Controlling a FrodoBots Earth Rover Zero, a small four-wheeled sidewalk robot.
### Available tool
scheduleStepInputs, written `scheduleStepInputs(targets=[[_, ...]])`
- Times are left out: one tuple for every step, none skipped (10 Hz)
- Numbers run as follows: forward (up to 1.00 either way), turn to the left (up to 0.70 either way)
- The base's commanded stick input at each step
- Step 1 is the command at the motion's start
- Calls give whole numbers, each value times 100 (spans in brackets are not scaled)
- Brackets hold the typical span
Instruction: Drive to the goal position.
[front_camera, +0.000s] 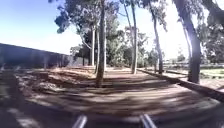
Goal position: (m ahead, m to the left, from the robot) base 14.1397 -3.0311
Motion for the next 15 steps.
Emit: scheduleStepInputs(targets=[[100,0],[100,0],[100,0],[100,0],[100,-24],[100,-23],[100,0],[100,0],[100,0],[100,0],[100,0],[100,0],[100,-11],[100,-38],[100,-40]])
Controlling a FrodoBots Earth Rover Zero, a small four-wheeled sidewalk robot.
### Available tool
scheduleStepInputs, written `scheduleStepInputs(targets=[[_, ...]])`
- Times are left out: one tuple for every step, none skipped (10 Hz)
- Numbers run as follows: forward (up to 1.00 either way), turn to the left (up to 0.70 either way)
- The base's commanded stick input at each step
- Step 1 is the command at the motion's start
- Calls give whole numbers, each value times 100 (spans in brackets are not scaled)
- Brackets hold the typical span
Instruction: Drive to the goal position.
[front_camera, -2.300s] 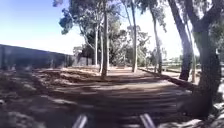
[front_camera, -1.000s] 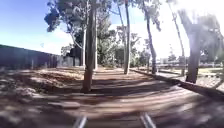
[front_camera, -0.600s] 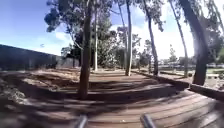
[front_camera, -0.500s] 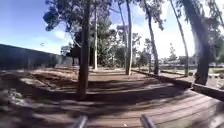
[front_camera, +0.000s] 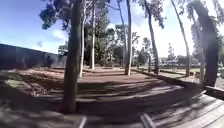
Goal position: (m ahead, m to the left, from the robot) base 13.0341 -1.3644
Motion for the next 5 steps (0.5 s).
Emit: scheduleStepInputs(targets=[[100,-13],[100,0],[100,0],[100,0],[100,0]])
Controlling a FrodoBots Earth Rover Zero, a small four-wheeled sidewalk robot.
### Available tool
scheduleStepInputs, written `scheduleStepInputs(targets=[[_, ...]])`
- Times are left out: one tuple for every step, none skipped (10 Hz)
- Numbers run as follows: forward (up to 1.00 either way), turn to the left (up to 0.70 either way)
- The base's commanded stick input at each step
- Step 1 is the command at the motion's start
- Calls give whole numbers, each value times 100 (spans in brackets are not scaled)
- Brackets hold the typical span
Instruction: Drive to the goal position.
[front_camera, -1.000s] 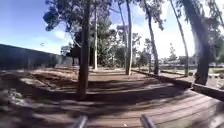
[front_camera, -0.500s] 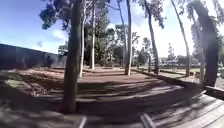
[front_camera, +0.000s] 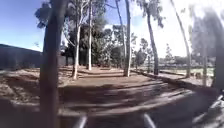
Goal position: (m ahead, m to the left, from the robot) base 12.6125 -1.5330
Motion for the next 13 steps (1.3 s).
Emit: scheduleStepInputs(targets=[[100,0],[100,0],[100,0],[100,0],[100,0],[100,0],[100,0],[100,0],[100,0],[100,0],[100,0],[100,0],[100,0]])
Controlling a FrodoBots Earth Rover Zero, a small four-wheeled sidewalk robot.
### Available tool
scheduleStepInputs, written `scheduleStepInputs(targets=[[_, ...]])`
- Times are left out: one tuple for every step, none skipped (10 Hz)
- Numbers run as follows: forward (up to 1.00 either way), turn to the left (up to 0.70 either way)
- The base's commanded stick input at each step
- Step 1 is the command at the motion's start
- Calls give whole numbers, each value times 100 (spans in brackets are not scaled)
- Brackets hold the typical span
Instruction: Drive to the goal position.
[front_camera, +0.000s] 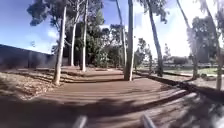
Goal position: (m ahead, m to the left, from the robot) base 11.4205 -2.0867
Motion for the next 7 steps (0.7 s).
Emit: scheduleStepInputs(targets=[[100,0],[100,0],[100,0],[100,0],[100,0],[100,0],[100,0]])
